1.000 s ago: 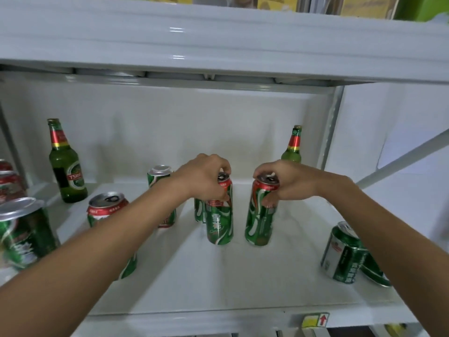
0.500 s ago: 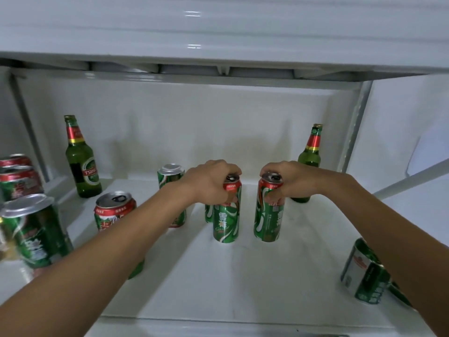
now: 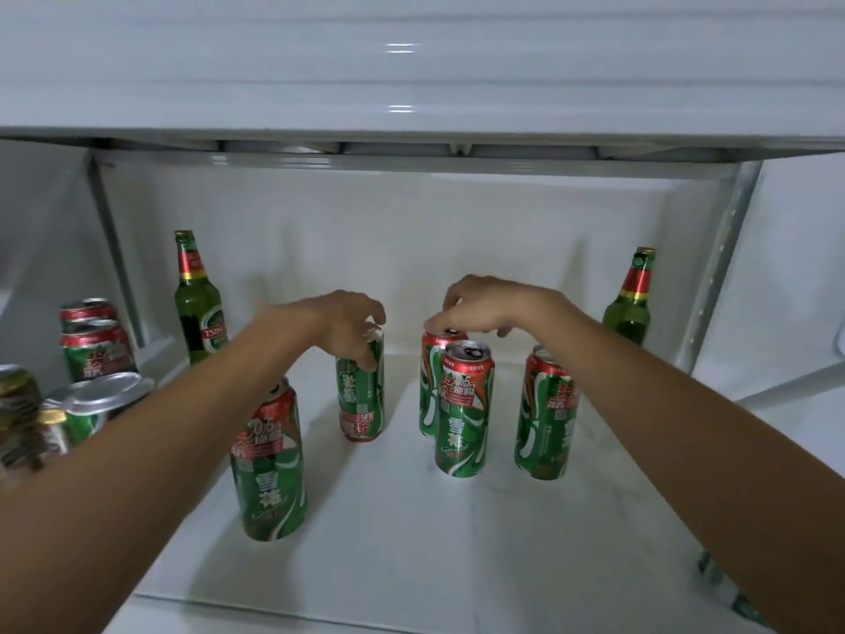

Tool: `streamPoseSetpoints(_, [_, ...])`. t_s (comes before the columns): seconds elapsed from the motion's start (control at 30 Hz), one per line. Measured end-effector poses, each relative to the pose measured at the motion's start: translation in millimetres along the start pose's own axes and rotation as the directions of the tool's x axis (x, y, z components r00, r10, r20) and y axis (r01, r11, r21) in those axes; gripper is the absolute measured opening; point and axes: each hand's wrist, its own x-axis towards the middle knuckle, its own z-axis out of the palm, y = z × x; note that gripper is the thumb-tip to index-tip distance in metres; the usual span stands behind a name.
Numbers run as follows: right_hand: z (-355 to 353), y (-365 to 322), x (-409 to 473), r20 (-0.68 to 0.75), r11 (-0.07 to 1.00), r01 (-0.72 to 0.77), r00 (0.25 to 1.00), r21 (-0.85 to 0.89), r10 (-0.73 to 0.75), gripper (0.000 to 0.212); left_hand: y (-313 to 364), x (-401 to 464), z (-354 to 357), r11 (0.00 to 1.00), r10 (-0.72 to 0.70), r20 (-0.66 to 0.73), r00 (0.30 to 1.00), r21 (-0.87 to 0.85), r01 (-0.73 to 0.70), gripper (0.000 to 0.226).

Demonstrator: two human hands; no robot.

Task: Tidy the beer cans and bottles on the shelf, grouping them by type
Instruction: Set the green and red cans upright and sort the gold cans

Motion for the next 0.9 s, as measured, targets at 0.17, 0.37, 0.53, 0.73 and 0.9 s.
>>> streamPoseSetpoints(0.17, [11, -7, 28, 0.149, 0.996, -0.084, 0.986, 0.018, 0.08, 0.058, -10, 13, 14, 0.997, 0.011, -0.087, 0.996, -0.074, -0.018, 0.069])
streamPoseSetpoints(0.37, [-5, 23, 24, 0.064, 0.96, -0.099, 0.994, 0.26, 0.086, 0.039, -9, 20, 8, 0.988, 0.05, -0.15, 0.987, -0.135, -0.071, 0.055])
streamPoseSetpoints(0.53, [-27, 64, 10, -0.078, 0.942, -0.126, 0.984, 0.311, 0.158, 0.045, 16, 35, 1, 0.979, 0.1, -0.22, 0.97, -0.152, -0.135, 0.055])
streamPoseSetpoints(0.73, [-29, 98, -3, -0.007, 0.951, -0.23, 0.971, 0.208, 0.237, 0.04, 60, 53, 1, 0.963, 0.172, -0.194, 0.966, -0.175, -0.207, 0.054])
streamPoseSetpoints(0.9, [-24, 120, -12, 0.059, 0.928, -0.288, 0.958, 0.237, 0.282, 0.026, 75, 57, 5, 0.948, 0.218, -0.15, 0.964, -0.204, -0.246, 0.045])
